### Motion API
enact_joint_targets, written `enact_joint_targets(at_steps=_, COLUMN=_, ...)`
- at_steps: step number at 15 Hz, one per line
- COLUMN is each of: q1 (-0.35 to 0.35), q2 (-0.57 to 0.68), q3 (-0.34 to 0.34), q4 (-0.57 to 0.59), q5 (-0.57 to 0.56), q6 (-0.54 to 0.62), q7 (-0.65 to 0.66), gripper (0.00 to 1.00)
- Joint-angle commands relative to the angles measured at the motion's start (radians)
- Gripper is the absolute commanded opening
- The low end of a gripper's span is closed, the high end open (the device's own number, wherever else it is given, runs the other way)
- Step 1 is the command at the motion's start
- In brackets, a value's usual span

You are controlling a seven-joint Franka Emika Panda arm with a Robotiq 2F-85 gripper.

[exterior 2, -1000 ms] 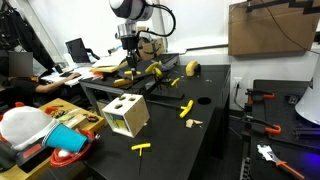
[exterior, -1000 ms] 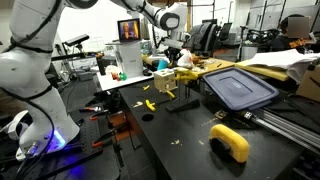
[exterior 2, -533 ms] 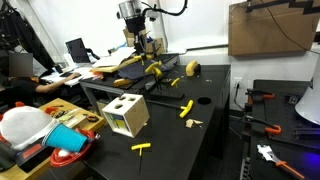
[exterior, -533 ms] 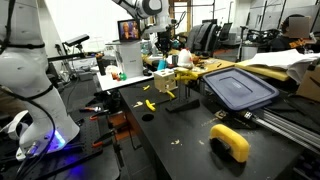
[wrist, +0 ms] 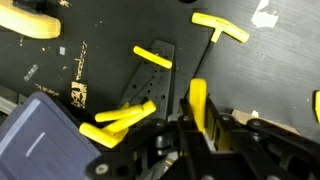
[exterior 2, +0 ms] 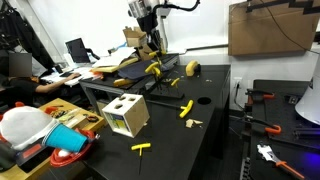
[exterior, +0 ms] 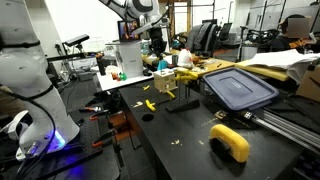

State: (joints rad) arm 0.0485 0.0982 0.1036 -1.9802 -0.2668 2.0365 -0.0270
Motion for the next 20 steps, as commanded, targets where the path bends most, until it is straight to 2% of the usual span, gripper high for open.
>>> enact_joint_targets(at_steps=1, q1=0.021, q2=-0.018, q3=-0.019, q4=-0.034, q5=-0.046, q6=-0.052, q7=0.142, gripper=0.04)
enact_joint_targets(at_steps=12, q1=0.018, q2=0.056, q3=-0.044, q4=0.013, q5=-0.013, q6=-0.165, q7=0.389, gripper=0.04)
enact_joint_targets(at_steps=17, q1=0.004, q2=0.091, q3=-0.060, q4=0.070, q5=0.179, q6=-0.207, q7=0.462, gripper=0.04)
enact_joint_targets(at_steps=20, q1=0.005, q2=0.125, q3=-0.083, q4=0.119, q5=0.257, q6=-0.215, q7=0.572, gripper=0.04)
